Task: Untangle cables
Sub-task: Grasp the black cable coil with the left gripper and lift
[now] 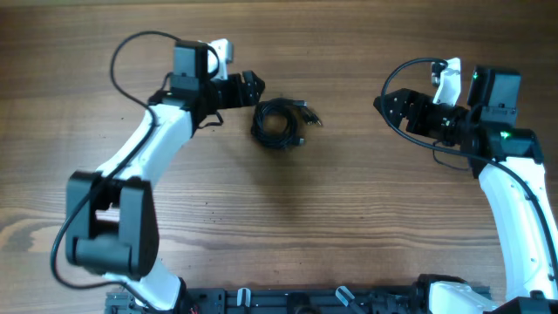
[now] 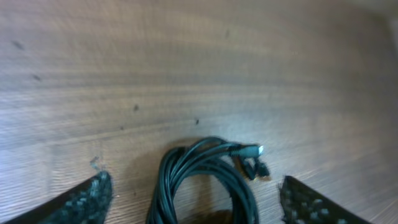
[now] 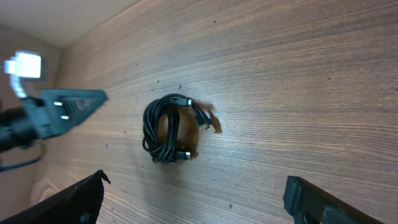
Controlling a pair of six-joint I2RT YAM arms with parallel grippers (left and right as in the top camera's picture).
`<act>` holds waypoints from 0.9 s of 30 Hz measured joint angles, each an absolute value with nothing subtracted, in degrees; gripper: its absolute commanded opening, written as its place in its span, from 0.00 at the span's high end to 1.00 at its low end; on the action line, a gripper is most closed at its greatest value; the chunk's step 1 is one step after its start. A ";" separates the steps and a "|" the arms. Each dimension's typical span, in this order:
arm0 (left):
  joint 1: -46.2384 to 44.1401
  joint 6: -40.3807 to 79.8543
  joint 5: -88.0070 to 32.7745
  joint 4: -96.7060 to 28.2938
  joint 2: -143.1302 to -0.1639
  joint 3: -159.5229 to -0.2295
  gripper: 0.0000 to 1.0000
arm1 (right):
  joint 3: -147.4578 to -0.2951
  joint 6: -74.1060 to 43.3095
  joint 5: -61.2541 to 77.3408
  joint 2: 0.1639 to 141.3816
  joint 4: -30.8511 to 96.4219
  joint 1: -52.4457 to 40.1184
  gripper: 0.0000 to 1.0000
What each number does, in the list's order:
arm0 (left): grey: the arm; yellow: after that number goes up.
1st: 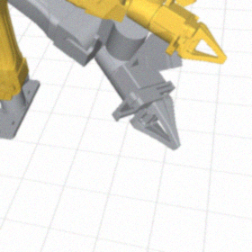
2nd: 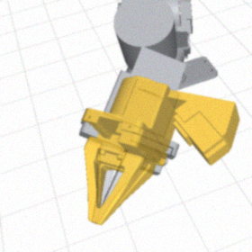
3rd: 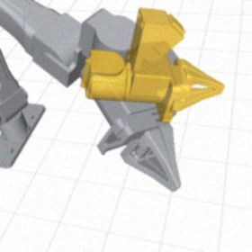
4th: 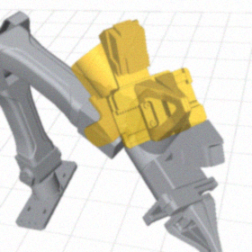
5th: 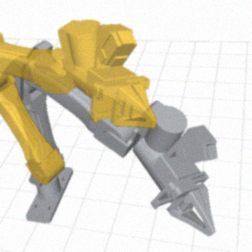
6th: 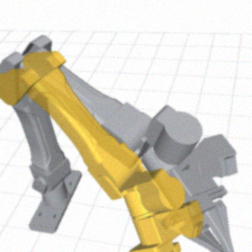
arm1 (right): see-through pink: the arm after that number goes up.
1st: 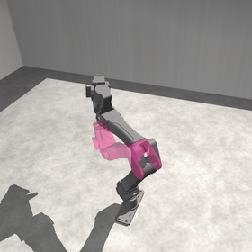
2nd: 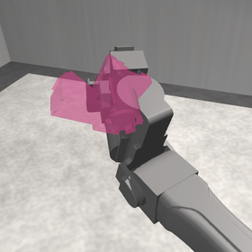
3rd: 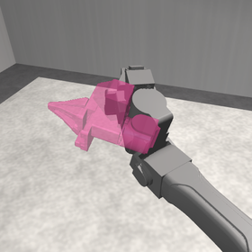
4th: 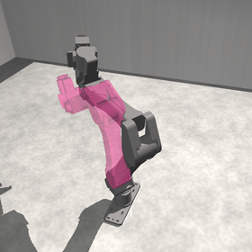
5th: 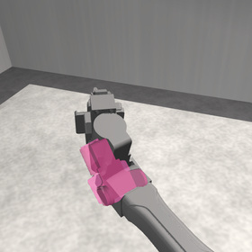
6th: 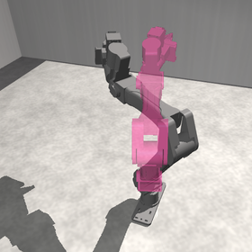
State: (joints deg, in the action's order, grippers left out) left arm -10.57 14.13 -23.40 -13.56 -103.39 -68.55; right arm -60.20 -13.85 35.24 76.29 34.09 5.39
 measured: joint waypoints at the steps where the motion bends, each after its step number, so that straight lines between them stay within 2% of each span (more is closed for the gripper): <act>1: -10.92 14.13 -23.38 -13.67 -104.22 -68.55 0.25 | -60.20 -13.85 35.00 76.29 34.17 5.39 0.06; 5: -12.08 14.00 -22.57 -15.40 -107.44 -68.55 0.38 | -60.20 -14.31 33.36 76.29 34.76 5.39 0.06; 8: -12.12 14.11 -21.23 -16.19 -108.79 -68.55 0.45 | -60.20 -14.87 32.53 76.29 34.92 5.39 0.06; 15: -13.04 14.09 -20.60 -14.00 -112.60 -68.55 0.47 | -60.20 -15.00 32.08 76.29 34.92 5.39 0.06; 20: -15.75 14.04 -18.11 -12.47 -115.11 -68.55 0.62 | -60.20 -15.16 31.88 76.29 35.22 5.39 0.05; 24: -16.84 14.11 -14.76 -12.38 -115.50 -68.60 0.69 | -60.20 -15.16 31.86 76.29 35.40 5.39 0.05; 26: -16.84 14.13 -14.15 -12.40 -115.50 -68.60 0.79 | -60.20 -15.16 31.83 76.29 35.42 5.39 0.05; 27: -16.82 14.20 -13.74 -12.43 -115.50 -68.60 0.87 | -60.20 -15.16 31.83 76.29 35.42 5.39 0.05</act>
